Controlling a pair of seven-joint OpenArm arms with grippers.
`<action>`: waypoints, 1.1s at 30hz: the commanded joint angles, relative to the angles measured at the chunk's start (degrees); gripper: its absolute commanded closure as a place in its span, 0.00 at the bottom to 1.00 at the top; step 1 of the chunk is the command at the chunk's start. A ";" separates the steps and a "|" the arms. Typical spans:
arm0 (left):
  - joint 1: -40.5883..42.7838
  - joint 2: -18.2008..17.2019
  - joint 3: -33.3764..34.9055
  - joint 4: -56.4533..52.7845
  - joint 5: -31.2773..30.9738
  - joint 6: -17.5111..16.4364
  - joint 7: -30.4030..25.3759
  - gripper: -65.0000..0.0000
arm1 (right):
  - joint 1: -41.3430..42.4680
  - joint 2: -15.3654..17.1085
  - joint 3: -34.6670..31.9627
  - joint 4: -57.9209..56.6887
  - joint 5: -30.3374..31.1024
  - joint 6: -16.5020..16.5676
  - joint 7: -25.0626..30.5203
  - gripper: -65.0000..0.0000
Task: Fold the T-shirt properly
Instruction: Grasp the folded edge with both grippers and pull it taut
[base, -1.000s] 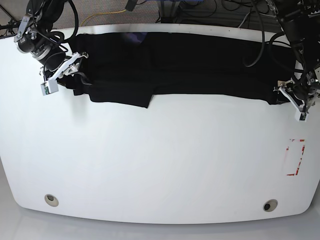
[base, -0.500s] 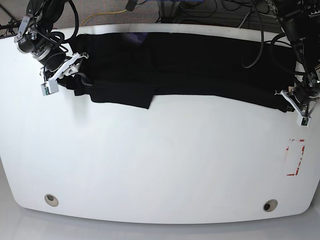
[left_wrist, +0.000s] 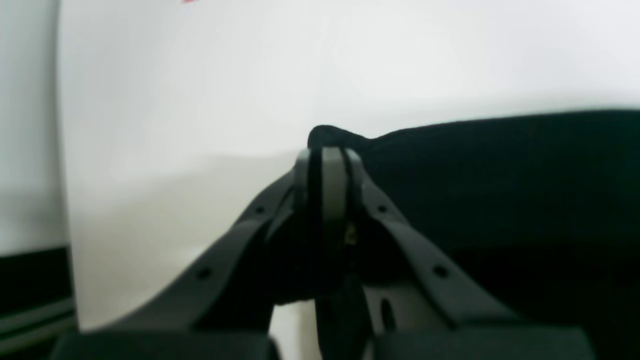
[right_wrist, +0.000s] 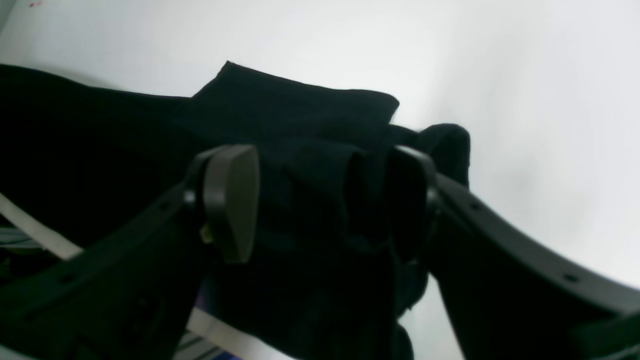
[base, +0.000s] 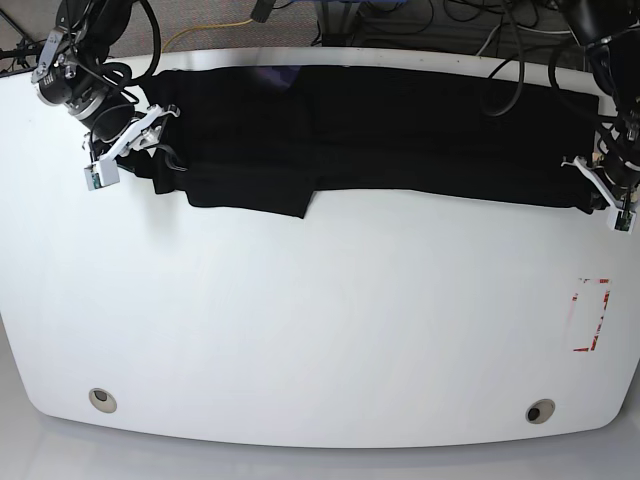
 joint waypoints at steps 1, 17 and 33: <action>1.54 -1.05 -1.89 2.76 -0.19 0.24 -1.01 1.00 | 0.21 0.69 0.31 1.03 0.97 -0.05 1.21 0.41; 13.41 -1.05 -3.39 2.67 -0.01 -5.52 -0.84 0.59 | 0.30 0.60 0.31 1.03 0.97 -0.05 1.21 0.41; 13.93 2.55 -12.79 13.48 -10.74 -5.52 6.46 0.41 | 0.73 1.31 4.27 1.20 1.14 0.30 1.21 0.41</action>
